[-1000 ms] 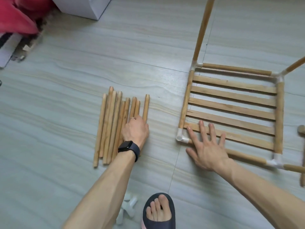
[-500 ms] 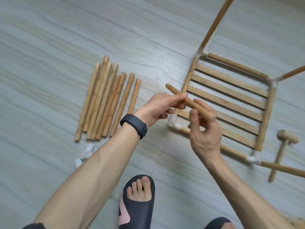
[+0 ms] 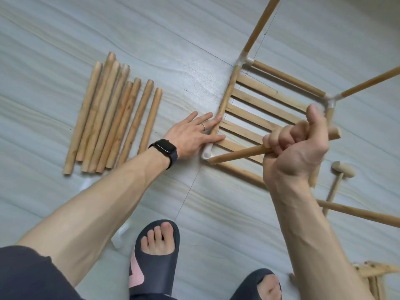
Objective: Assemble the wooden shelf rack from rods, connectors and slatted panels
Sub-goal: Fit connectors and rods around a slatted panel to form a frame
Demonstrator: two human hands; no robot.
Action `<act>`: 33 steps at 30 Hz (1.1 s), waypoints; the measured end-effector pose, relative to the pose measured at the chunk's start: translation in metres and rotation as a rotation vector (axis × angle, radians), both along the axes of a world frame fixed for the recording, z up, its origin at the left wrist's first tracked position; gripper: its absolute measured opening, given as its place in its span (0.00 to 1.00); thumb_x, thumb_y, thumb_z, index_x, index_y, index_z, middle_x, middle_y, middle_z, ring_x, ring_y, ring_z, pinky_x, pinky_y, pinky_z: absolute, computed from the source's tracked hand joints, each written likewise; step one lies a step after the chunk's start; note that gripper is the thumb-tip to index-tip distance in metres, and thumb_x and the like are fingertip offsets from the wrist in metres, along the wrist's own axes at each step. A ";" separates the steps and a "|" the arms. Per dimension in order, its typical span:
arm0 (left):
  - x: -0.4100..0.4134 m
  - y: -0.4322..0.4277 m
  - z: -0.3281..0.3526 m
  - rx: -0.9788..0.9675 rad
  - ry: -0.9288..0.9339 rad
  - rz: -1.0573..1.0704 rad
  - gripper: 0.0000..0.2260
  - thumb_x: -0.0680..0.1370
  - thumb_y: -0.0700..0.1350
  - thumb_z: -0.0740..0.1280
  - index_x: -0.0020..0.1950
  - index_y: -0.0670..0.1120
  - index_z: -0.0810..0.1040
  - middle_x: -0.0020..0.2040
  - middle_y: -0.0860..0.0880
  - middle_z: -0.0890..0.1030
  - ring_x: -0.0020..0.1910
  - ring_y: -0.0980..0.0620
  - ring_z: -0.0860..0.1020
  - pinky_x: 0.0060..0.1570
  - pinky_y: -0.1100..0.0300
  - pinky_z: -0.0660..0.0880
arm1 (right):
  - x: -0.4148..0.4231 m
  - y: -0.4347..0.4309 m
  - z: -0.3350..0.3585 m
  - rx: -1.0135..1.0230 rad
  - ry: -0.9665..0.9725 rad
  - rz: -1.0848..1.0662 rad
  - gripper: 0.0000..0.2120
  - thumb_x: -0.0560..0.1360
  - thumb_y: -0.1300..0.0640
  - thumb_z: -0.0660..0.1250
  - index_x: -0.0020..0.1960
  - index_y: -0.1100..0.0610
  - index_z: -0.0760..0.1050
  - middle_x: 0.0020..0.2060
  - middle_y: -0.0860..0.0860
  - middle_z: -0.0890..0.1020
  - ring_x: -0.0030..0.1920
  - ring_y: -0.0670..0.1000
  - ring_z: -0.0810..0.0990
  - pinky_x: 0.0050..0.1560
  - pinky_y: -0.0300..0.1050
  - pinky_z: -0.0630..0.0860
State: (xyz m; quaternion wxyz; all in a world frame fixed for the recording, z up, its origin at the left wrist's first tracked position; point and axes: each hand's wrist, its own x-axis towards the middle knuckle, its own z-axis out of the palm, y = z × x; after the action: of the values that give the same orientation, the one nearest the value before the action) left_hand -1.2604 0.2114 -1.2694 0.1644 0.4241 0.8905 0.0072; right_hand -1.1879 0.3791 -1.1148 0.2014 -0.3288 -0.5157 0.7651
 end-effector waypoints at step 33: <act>0.001 0.000 0.059 -0.143 -0.160 0.176 0.26 0.84 0.49 0.55 0.81 0.62 0.52 0.81 0.52 0.59 0.79 0.49 0.59 0.76 0.47 0.57 | 0.022 -0.075 -0.029 0.769 -0.026 0.519 0.21 0.74 0.53 0.60 0.26 0.60 0.62 0.22 0.62 0.68 0.27 0.63 0.67 0.30 0.59 0.67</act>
State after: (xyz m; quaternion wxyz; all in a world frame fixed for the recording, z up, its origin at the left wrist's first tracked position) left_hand -1.2590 0.2112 -1.2101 0.2637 0.3295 0.9065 -0.0082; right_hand -1.1657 0.3045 -1.1435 0.1042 -0.0999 -0.8297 0.5393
